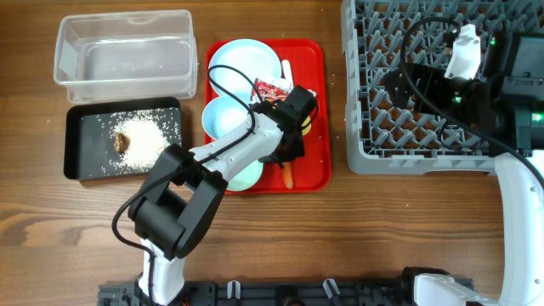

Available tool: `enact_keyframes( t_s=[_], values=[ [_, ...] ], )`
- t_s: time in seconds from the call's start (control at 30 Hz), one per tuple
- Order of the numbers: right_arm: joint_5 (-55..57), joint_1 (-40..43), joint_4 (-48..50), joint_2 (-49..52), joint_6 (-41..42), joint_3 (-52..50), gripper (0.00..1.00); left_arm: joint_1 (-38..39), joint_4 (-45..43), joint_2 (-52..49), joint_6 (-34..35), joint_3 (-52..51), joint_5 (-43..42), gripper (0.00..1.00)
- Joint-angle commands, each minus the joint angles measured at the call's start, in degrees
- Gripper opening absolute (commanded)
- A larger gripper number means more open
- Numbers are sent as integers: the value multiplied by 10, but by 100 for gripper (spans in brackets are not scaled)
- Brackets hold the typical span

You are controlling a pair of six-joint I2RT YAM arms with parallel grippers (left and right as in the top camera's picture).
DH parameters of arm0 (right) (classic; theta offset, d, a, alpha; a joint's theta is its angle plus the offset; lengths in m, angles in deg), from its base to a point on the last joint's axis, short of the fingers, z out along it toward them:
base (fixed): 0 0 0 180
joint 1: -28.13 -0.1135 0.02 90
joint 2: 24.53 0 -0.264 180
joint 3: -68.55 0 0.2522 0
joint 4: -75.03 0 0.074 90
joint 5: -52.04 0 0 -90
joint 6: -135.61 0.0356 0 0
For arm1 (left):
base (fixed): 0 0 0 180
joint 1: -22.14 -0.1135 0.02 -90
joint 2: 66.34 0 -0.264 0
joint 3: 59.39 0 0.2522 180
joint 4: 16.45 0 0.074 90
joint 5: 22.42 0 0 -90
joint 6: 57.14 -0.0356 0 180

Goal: Sort waste into correct bins and load items into the dishwasher rack
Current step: 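Carry the orange carrot left and drop it onto the black tray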

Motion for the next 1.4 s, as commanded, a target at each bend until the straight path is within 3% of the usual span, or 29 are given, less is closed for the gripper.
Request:
enact_keyframes(
  t_s=[0.0, 0.57, 0.83, 0.97, 1.1, 1.37],
  values=[
    [9, -2, -4, 5, 0, 7, 100, -5, 6, -6, -2, 8, -5, 4],
    [19, -2, -7, 5, 0, 7, 100, -90, 109, 224, -52, 71, 1, 4],
    [19, -2, -6, 5, 2, 7, 100, -230, 249, 263, -44, 63, 179, 4],
    [19, -2, -3, 5, 1, 7, 100, -304, 214, 262, -33, 15, 183, 4],
    [19, -2, -3, 5, 0, 7, 100, -391, 113, 262, -16, -84, 178, 4],
    [17, -3, -2, 5, 2, 7, 100, -464, -41, 259, -14, -183, 172, 4]
  ],
)
